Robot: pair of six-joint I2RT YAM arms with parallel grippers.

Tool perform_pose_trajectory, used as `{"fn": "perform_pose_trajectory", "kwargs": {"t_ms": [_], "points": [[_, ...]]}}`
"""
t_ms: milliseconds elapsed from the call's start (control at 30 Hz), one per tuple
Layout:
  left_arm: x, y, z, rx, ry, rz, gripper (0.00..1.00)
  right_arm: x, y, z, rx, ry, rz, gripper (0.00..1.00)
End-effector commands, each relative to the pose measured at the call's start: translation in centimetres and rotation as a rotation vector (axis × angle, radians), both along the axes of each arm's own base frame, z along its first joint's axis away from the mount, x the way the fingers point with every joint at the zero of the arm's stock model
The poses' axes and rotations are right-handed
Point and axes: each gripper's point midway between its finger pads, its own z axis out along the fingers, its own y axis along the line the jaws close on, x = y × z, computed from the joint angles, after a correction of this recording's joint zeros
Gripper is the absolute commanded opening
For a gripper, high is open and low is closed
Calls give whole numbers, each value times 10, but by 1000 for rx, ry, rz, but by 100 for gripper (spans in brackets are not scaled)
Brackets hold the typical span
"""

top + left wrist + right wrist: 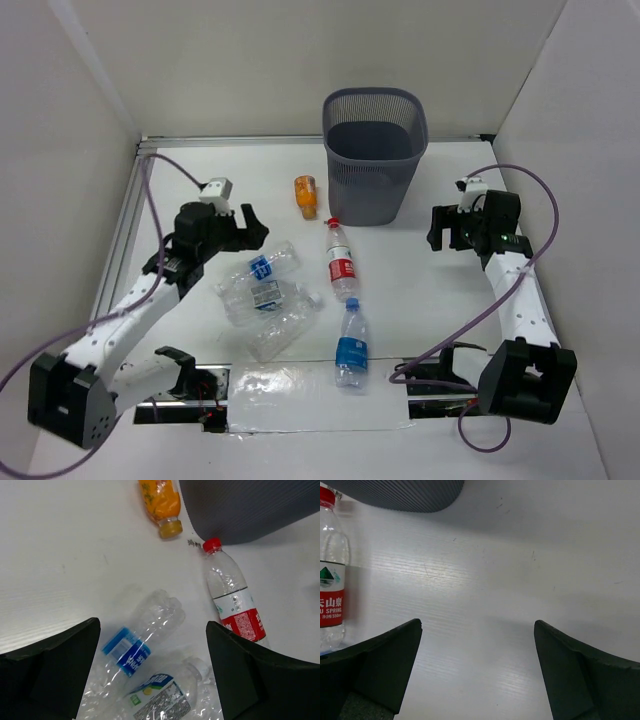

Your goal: Put the plastic bottles in the bin

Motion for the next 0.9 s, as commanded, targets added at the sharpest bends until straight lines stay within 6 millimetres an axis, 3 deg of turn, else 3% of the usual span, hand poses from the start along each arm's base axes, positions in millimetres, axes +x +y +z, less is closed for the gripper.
{"fn": "perform_pose_trajectory", "kwargs": {"t_ms": [0,33,67,133,167,200,233,267,300,333,367,400,433,467,500,533,600,667,700,733,767,800,867], "points": [[27,-44,26,-66,-56,-112,100,9,1,4,22,-37,0,100],[34,-57,38,-75,-77,-139,100,9,1,4,22,-37,0,100],[45,-67,21,-60,-34,-149,100,11,1,6,19,-48,0,100],[60,-79,17,-65,-18,-154,100,8,-1,-1,12,-40,12,100],[71,-89,28,-75,-44,-167,100,8,1,-1,8,-46,37,100],[81,-95,9,-65,6,-162,98,5,6,-3,11,-50,70,97],[87,-102,5,-62,15,-171,97,3,5,-7,6,-47,89,76],[99,-108,18,-81,-11,-168,97,0,8,-5,8,-50,107,55],[109,-111,2,-73,26,-150,92,-2,8,-9,11,-42,107,28],[117,-112,0,-68,27,-140,90,-2,10,-9,17,-43,114,6],[130,-112,-9,-58,44,-104,85,-4,7,-7,17,-43,105,0],[134,-112,0,-69,28,-88,85,-6,7,-8,9,-47,110,3],[140,-112,-5,-58,37,-72,81,-6,7,-8,9,-47,110,18],[152,-114,-13,-54,49,-51,64,-6,8,-5,6,-57,110,39],[156,-120,-18,-45,60,-51,58,-10,5,-8,0,-51,108,65],[161,-120,-24,-35,73,-42,55,-11,7,-4,3,-66,116,72],[176,-128,-37,-21,88,-14,58,-11,8,0,-3,-82,129,75],[191,-125,-38,2,82,34,76,-13,11,1,3,-82,136,77],[194,-129,-54,30,104,49,87,-14,10,4,-7,-94,141,77],[195,-132,-59,55,112,66,92,-15,11,3,-4,-86,141,77],[199,-125,-65,96,120,103,95,-15,11,3,-4,-86,141,78],[202,-131,-62,110,107,101,95,-16,8,5,-7,-94,132,78],[204,-133,-78,149,131,122,98,-17,9,4,-5,-86,132,78]]}}
